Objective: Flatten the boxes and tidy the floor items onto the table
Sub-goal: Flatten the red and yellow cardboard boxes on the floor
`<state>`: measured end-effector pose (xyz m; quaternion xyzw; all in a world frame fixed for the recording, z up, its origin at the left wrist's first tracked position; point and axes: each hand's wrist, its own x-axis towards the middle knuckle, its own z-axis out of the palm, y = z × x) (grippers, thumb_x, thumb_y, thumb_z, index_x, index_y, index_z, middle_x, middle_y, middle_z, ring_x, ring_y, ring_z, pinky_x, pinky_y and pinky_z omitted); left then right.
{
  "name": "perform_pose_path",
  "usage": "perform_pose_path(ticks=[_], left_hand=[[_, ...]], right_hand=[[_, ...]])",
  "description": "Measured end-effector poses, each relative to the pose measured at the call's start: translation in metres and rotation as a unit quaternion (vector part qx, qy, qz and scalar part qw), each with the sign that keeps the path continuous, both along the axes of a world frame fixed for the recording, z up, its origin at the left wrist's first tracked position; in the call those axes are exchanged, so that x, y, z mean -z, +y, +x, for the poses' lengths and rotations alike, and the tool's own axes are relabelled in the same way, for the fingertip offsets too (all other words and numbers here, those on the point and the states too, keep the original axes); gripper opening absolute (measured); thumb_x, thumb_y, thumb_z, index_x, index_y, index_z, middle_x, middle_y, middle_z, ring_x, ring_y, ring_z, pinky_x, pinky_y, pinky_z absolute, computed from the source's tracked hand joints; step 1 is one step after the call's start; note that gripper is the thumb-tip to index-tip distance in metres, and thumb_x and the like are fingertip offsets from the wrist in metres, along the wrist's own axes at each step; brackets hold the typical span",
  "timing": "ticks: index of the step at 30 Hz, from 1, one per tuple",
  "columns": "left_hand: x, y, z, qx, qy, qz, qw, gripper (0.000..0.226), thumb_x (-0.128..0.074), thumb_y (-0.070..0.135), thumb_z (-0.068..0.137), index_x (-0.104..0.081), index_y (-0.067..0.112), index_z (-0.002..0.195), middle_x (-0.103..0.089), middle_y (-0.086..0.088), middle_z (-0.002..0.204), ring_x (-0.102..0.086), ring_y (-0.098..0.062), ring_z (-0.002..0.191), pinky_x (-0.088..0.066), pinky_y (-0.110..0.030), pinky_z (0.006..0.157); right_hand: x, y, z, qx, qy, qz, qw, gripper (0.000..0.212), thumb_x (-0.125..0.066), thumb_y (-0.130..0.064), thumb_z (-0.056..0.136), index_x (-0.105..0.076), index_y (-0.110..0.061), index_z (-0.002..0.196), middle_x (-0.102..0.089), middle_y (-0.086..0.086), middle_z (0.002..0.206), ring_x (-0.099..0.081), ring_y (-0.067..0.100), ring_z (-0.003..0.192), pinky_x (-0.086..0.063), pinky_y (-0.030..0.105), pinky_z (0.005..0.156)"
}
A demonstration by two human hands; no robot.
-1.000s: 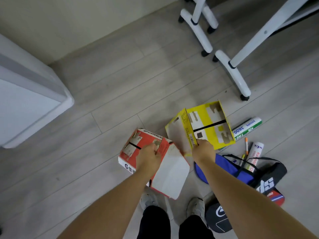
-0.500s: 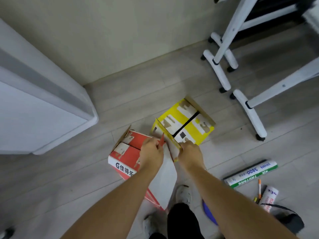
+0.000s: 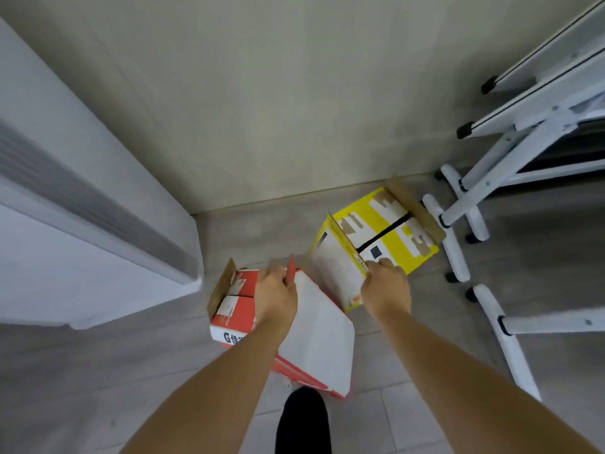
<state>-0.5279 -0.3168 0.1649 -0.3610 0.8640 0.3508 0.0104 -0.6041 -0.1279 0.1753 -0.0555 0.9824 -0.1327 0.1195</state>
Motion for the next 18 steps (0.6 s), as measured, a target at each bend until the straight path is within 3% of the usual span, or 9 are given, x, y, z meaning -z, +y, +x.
perform_pose_path(ticks=[2,7,12,15,18], left_hand=[[-0.001,-0.015,-0.027,0.005,-0.008,-0.015,1.0,0.03,-0.053,0.021,0.099,-0.049,0.021,0.07,-0.058,-0.005,0.089,-0.054,-0.016,0.071,-0.046,-0.03,0.064],[0.011,-0.062,-0.108,0.007,-0.009,-0.033,0.999,0.023,-0.053,0.024,0.1,-0.053,0.016,0.078,-0.06,-0.006,0.089,-0.056,-0.017,0.072,-0.047,-0.03,0.064],[0.025,-0.102,-0.178,0.012,-0.024,-0.094,0.995,0.015,-0.053,0.027,0.101,-0.059,0.019,0.09,-0.06,0.001,0.097,-0.054,-0.011,0.075,-0.043,-0.023,0.071],[0.051,-0.101,-0.205,0.029,-0.011,-0.082,0.996,0.012,-0.053,0.016,0.098,-0.052,0.018,0.087,-0.052,0.004,0.103,-0.052,-0.016,0.081,-0.044,-0.027,0.073],[0.085,-0.087,-0.222,0.031,-0.014,-0.033,0.999,0.011,-0.057,0.012,0.095,-0.057,0.009,0.084,-0.054,0.0,0.101,-0.054,-0.022,0.083,-0.049,-0.035,0.072]], right_hand=[[-0.001,-0.01,-0.034,0.009,0.004,0.004,1.0,0.025,-0.045,0.0,0.086,-0.063,-0.008,0.101,-0.058,0.012,0.104,-0.051,0.033,0.098,-0.038,0.036,0.078],[0.011,-0.037,-0.126,0.033,0.016,0.016,0.999,0.024,-0.047,0.001,0.085,-0.065,-0.003,0.101,-0.059,0.016,0.105,-0.052,0.037,0.099,-0.042,0.042,0.086],[0.043,-0.065,-0.202,0.066,0.045,-0.015,0.997,0.024,-0.046,0.002,0.088,-0.066,0.0,0.102,-0.06,0.02,0.104,-0.052,0.039,0.098,-0.043,0.044,0.082],[0.071,-0.084,-0.229,0.066,0.043,-0.036,0.996,0.023,-0.047,0.002,0.088,-0.066,0.001,0.101,-0.06,0.023,0.103,-0.052,0.042,0.097,-0.042,0.043,0.079],[0.104,-0.103,-0.244,0.01,0.024,-0.064,0.998,0.028,-0.045,-0.008,0.083,-0.067,0.005,0.096,-0.061,0.029,0.101,-0.055,0.048,0.103,-0.046,0.049,0.084]])
